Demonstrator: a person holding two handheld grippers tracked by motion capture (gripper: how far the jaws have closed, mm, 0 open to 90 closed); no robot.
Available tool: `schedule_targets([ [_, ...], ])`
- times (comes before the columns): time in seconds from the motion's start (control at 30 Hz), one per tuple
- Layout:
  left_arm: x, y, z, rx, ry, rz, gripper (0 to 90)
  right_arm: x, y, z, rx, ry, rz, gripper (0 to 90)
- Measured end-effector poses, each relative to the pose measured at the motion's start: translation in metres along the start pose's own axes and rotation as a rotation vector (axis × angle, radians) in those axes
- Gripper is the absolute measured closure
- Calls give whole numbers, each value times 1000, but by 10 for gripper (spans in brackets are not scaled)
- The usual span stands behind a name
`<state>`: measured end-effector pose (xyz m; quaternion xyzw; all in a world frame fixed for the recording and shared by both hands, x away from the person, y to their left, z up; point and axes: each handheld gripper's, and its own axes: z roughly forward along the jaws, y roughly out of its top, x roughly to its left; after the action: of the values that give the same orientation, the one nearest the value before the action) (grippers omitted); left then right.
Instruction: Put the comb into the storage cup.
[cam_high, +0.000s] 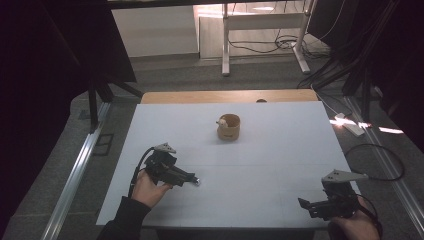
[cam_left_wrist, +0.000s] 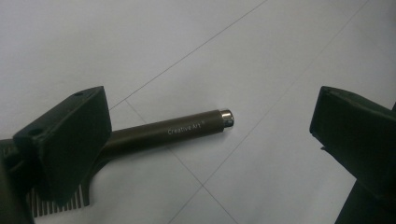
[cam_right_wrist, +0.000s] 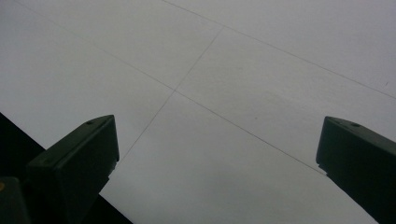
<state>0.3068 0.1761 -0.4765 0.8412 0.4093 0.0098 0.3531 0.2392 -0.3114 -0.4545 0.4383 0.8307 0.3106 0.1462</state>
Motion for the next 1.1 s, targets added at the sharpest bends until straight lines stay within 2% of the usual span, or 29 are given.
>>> schedule_targets([
  [0.7,-6,23,21,37,0,57,0,0,0,1,8,2,3,0],
  [1.1,-9,27,29,63,24,72,6,-1,0,1,9,3,3,0],
])
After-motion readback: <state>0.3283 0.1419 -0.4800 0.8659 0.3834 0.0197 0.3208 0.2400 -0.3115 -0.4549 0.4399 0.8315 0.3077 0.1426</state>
